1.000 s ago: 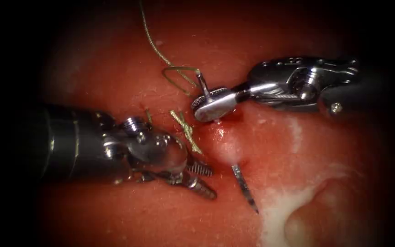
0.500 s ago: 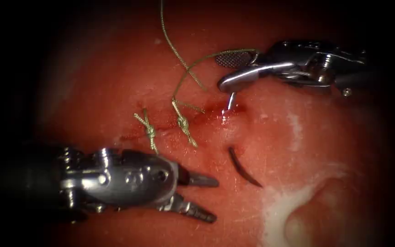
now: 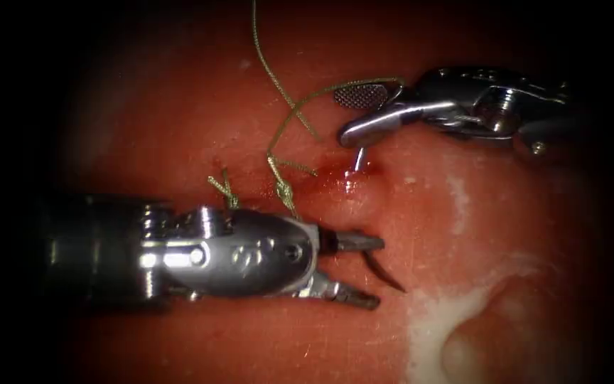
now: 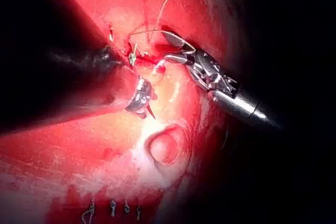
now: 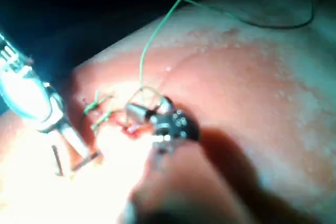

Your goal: Wound Closure

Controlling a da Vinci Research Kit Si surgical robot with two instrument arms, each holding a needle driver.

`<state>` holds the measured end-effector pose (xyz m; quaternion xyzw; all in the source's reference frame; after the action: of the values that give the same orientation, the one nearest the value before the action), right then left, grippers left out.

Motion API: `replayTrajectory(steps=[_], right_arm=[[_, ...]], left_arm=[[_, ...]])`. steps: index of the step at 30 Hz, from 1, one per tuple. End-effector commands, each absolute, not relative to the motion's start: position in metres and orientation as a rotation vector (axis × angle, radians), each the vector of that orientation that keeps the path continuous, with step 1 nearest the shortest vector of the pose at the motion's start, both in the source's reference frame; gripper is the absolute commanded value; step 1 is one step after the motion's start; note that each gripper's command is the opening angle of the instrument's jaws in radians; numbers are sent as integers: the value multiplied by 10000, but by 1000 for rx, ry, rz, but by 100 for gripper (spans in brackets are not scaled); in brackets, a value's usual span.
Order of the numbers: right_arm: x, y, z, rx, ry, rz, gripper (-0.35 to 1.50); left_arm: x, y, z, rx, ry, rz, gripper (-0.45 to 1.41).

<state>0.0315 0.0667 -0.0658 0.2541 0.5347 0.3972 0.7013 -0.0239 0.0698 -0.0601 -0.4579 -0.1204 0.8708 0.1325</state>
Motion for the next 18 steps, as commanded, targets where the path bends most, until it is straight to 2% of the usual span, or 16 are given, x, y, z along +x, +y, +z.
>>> replayTrajectory(steps=[1,9,10,11,12,18], right_arm=[[325,666,-654,565,1193,883,131],[328,663,-651,563,1194,880,131],[328,663,-651,562,1194,880,131],[328,663,-650,562,1194,880,131],[327,664,-650,562,1194,880,131],[323,665,-649,563,1194,878,131]], left_arm=[[-249,698,-591,-1325,-354,2552,58],[-261,705,-575,-1248,-416,2739,55],[-263,706,-576,-1253,-425,2751,45],[-264,706,-577,-1291,-454,2809,-11],[-265,705,-581,-1313,-463,2827,-35],[-261,713,-595,-1321,-432,2772,-35]])
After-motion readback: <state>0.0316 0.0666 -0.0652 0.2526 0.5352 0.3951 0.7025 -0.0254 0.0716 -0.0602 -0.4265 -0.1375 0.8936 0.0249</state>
